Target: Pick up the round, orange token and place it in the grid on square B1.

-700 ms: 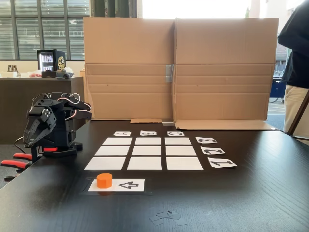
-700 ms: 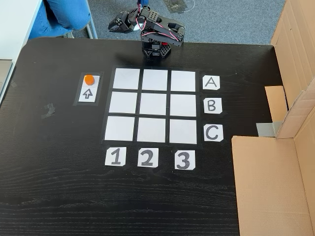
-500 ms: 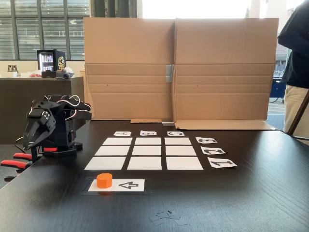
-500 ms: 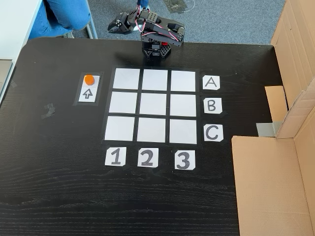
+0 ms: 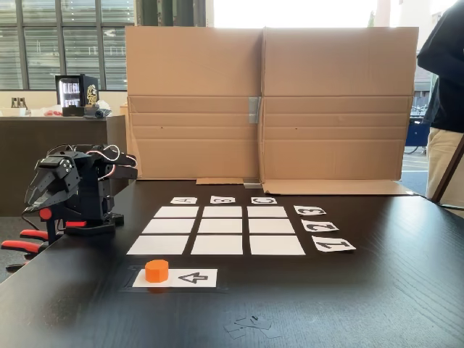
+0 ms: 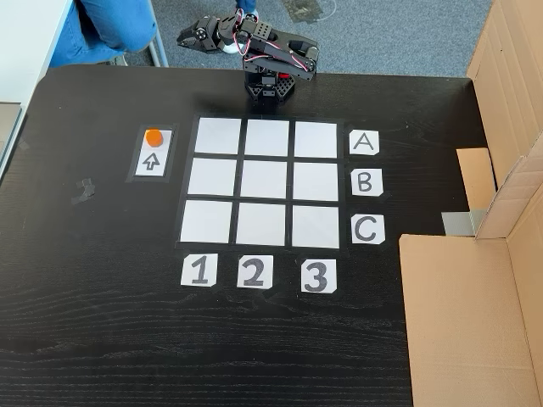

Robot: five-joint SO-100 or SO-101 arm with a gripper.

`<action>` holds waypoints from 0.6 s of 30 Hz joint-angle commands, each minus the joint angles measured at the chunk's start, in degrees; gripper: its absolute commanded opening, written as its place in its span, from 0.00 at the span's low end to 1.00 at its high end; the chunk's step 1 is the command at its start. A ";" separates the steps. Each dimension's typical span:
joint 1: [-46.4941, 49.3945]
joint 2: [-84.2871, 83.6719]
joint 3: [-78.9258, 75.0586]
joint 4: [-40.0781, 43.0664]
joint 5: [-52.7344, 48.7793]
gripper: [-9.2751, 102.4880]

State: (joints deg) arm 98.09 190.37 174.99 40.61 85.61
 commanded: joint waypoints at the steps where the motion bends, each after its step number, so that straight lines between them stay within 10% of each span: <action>1: 0.35 0.26 0.18 -0.97 0.26 0.08; 18: -1.93 -18.81 -13.71 0.18 0.00 0.12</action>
State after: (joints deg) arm 96.86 176.75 167.26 40.08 85.61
